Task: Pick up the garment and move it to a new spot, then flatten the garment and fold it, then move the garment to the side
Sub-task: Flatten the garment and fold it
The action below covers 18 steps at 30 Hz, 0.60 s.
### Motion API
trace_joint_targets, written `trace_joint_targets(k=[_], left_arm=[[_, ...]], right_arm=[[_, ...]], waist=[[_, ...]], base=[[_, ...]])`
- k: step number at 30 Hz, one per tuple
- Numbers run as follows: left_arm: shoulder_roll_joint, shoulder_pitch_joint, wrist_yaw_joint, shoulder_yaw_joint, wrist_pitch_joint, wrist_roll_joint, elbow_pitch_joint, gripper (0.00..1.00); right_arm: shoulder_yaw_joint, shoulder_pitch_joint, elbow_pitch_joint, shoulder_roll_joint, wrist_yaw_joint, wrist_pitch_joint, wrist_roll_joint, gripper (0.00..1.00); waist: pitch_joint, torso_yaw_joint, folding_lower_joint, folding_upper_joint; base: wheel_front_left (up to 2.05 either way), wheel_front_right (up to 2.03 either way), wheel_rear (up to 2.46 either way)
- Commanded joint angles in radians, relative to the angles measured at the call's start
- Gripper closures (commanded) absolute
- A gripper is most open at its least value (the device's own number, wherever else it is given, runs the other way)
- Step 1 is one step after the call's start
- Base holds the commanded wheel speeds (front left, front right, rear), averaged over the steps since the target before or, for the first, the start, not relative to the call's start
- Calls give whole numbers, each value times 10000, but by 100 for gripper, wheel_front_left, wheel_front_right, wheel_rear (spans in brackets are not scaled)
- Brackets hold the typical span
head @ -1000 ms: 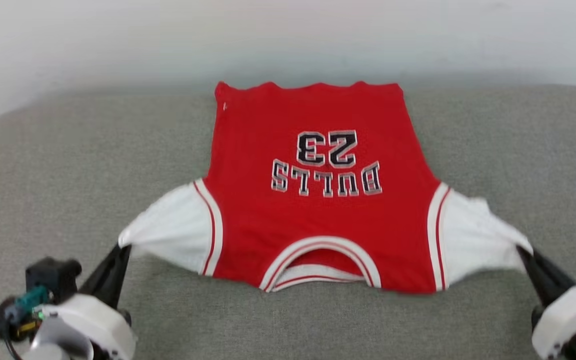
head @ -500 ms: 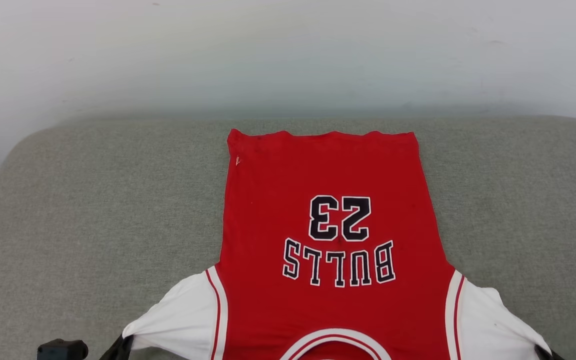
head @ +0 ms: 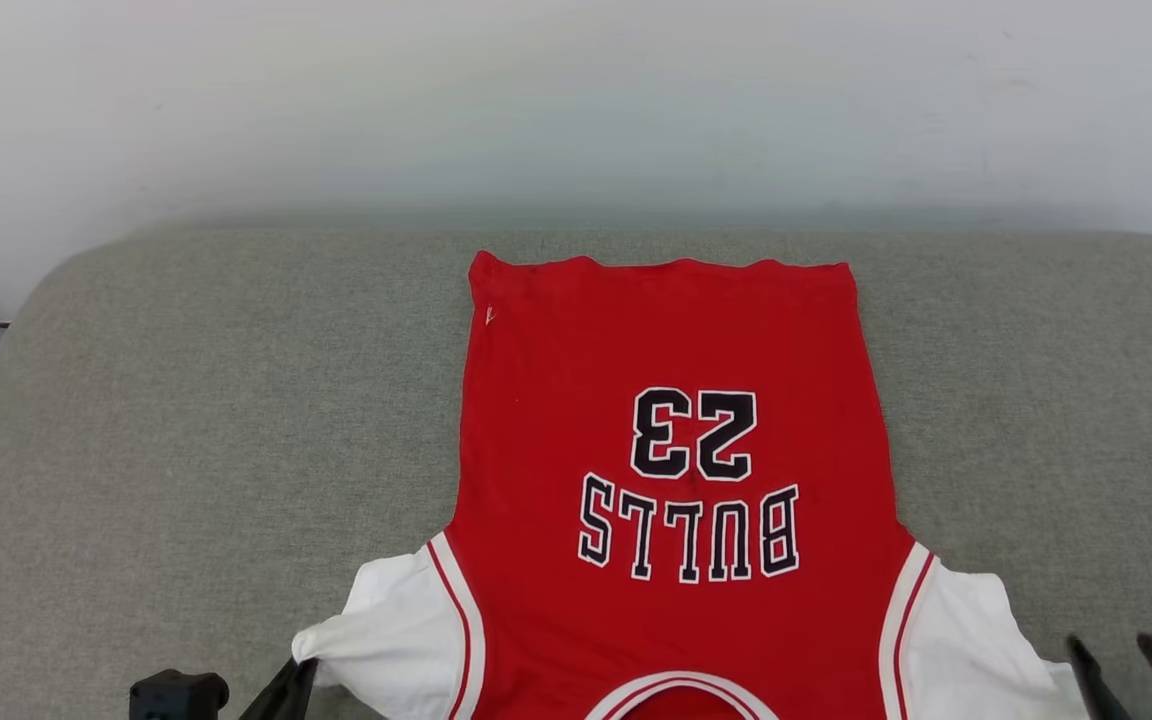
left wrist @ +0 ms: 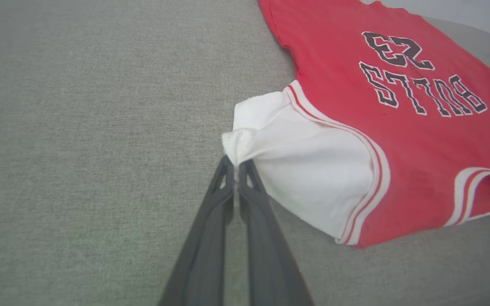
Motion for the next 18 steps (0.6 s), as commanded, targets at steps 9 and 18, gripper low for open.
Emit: trace_joint_targets(k=[9, 18], left_arm=[[-701, -722, 6, 573, -65, 1145, -835, 100], [-1623, -1522, -259, 948, -50, 2121, -1167, 100]], right_arm=[[-1110, -3091, -1773, -1111, -12, 408, -132, 0], [143, -6703, -1537, -2553, -12, 4135, 837, 0]], waist=[[944, 573, 0, -1], [2347, 1595, 0, -1]], base=[[0, 0, 0], [0, 0, 0]])
